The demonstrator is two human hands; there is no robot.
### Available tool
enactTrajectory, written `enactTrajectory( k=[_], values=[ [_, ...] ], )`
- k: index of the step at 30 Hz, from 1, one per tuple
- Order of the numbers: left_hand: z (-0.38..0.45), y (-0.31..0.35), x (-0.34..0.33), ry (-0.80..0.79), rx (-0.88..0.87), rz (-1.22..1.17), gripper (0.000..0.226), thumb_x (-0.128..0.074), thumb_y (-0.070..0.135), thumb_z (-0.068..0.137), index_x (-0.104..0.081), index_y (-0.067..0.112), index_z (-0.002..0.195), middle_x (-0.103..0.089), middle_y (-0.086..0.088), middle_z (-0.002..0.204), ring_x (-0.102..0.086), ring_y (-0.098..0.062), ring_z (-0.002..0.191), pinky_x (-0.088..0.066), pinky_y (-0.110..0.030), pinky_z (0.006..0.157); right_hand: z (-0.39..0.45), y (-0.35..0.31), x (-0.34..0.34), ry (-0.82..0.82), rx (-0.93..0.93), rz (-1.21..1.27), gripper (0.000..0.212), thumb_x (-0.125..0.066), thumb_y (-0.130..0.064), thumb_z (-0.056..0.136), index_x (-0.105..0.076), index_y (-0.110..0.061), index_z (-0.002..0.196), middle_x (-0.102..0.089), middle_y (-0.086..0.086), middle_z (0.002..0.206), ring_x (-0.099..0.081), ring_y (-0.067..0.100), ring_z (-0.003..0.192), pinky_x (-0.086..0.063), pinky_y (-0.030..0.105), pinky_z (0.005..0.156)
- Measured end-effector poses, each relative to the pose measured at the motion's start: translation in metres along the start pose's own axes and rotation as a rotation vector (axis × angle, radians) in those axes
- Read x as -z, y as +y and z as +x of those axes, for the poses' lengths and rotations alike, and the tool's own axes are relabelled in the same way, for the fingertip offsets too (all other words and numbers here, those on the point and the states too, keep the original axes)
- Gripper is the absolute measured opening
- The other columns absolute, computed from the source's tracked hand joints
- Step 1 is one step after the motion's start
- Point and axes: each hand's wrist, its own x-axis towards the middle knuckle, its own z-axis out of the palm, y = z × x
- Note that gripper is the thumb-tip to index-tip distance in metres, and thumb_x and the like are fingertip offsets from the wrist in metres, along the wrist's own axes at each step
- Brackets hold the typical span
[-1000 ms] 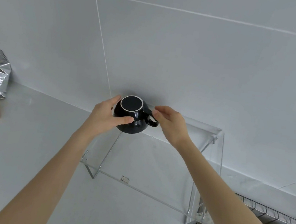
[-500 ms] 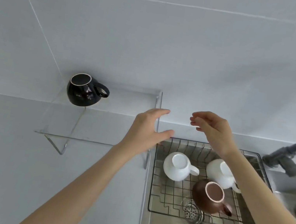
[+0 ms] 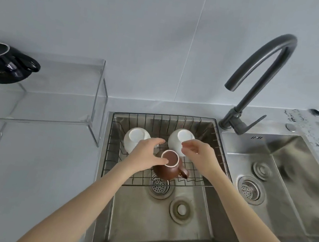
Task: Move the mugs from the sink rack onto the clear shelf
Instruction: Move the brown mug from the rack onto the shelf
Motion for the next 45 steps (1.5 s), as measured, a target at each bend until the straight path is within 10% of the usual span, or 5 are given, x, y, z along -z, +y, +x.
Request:
enactTrajectory(
  k=[12,20,25,38,45],
  values=[
    [0.040,-0.026,-0.054,-0.069,0.134,0.085,0.091,-0.082,0.020,0.053,-0.036,0.015,0.130,-0.046,-0.007,0.134,-0.043,-0.023,0.122,-0.034,-0.035,0.103,0.031,0.069,-0.018,-0.239,-0.110,-0.251,0.047,-0.070,-0.020,0.072,-0.057,-0.007,0.115,-0.063,0.011,0.117,-0.058,0.025,0.107,-0.046,0.034,0.091],
    [0.042,-0.035,-0.064,0.033,0.116,0.023,0.085,-0.084,0.011,0.051,-0.044,0.015,0.126,-0.055,-0.005,0.127,-0.049,-0.019,0.116,-0.032,-0.022,0.093,0.039,0.087,-0.019,-0.264,-0.101,-0.237,0.020,-0.069,-0.021,0.073,-0.059,-0.008,0.083,-0.067,0.013,0.097,-0.060,0.026,0.094,-0.046,0.034,0.080],
    [0.042,-0.030,-0.060,0.061,0.112,0.009,0.082,-0.086,0.014,0.047,-0.051,0.016,0.120,-0.064,-0.004,0.116,-0.056,-0.017,0.106,-0.037,-0.021,0.088,0.031,0.087,-0.020,-0.183,-0.106,-0.109,0.013,-0.068,-0.016,0.075,-0.061,-0.009,0.083,-0.060,0.007,0.079,-0.053,0.019,0.075,-0.038,0.021,0.060],
    [0.018,0.013,0.009,0.342,-0.011,-0.246,0.075,-0.087,0.015,0.047,-0.057,0.019,0.115,-0.060,0.009,0.103,-0.057,-0.008,0.099,-0.042,-0.019,0.090,0.025,-0.001,0.023,0.000,0.140,0.075,0.011,-0.072,-0.017,0.073,-0.069,-0.020,0.084,-0.072,0.003,0.083,-0.066,0.024,0.086,-0.052,0.039,0.084],
    [-0.007,0.040,0.098,0.472,-0.128,-0.356,0.072,-0.087,0.016,0.049,-0.058,0.022,0.114,-0.061,0.017,0.101,-0.055,0.006,0.098,-0.040,-0.008,0.089,0.016,-0.092,0.024,0.024,0.321,0.271,0.014,-0.068,-0.011,0.077,-0.067,-0.024,0.072,-0.069,-0.009,0.067,-0.063,-0.002,0.060,-0.049,0.008,0.062]
  ],
)
